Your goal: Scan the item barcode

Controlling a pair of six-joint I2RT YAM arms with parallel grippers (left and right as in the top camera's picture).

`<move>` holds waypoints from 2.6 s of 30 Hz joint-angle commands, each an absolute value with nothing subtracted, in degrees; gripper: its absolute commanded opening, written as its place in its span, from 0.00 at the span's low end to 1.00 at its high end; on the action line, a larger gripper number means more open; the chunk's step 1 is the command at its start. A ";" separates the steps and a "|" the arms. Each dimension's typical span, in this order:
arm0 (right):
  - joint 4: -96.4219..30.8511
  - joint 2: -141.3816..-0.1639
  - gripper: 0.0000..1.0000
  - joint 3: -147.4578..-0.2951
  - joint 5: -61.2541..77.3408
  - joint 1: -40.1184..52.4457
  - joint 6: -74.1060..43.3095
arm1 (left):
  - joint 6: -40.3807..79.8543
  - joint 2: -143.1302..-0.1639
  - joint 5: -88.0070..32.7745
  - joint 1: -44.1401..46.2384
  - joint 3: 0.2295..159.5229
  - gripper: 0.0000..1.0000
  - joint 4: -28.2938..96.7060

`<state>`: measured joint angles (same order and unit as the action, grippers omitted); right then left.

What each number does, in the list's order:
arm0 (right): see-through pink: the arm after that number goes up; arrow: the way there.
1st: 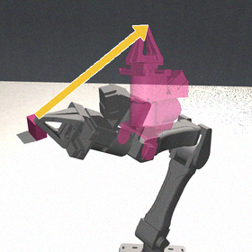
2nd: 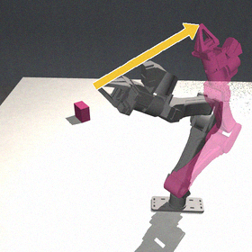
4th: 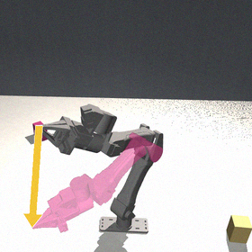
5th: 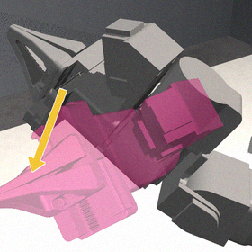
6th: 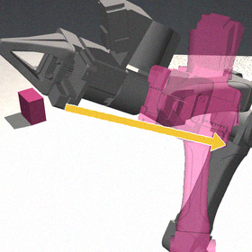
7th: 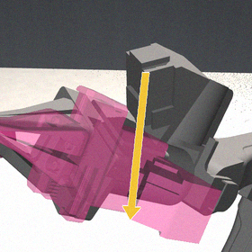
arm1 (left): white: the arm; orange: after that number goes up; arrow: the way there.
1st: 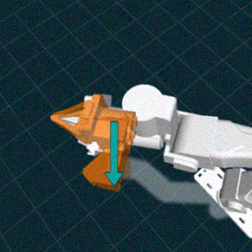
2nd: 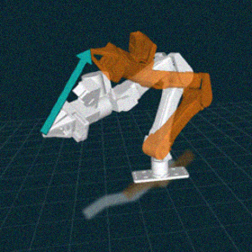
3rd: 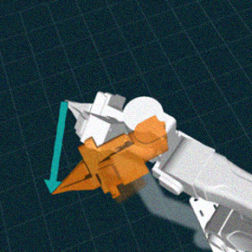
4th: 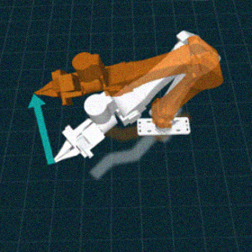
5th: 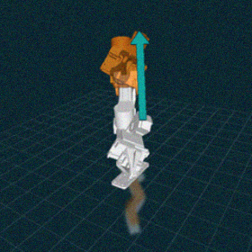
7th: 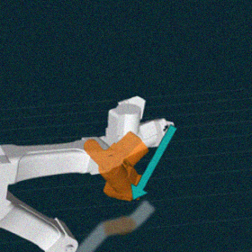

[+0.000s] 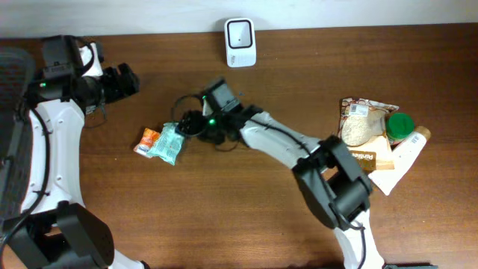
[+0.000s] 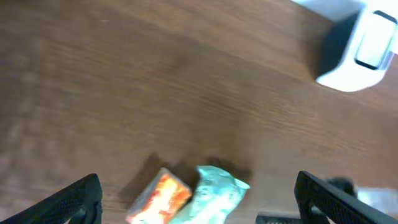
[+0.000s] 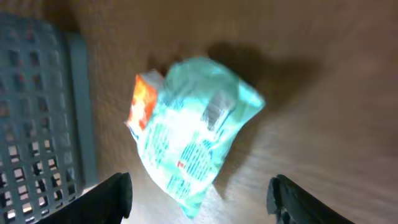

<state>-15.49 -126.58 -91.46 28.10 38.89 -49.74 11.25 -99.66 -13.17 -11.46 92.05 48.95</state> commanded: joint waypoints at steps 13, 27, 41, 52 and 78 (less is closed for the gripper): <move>-6.52 -134.87 0.43 -91.94 26.85 44.31 -53.47 | 12.58 -108.22 -8.75 -11.77 92.62 0.99 50.17; -8.40 -134.08 0.04 -91.96 29.34 41.82 -38.44 | 12.58 -111.00 -8.75 -11.00 92.58 0.99 52.62; -11.16 -131.81 0.33 -91.96 44.56 35.64 -31.75 | 8.27 -116.36 -7.68 -7.64 91.55 0.77 53.89; -33.45 -125.62 0.42 -91.96 33.95 22.50 -19.73 | 6.39 -117.67 -3.57 -4.23 87.02 0.00 57.12; -43.94 -119.74 0.55 -91.92 40.18 18.50 -20.21 | 6.74 -113.14 -6.72 11.81 99.92 0.00 69.12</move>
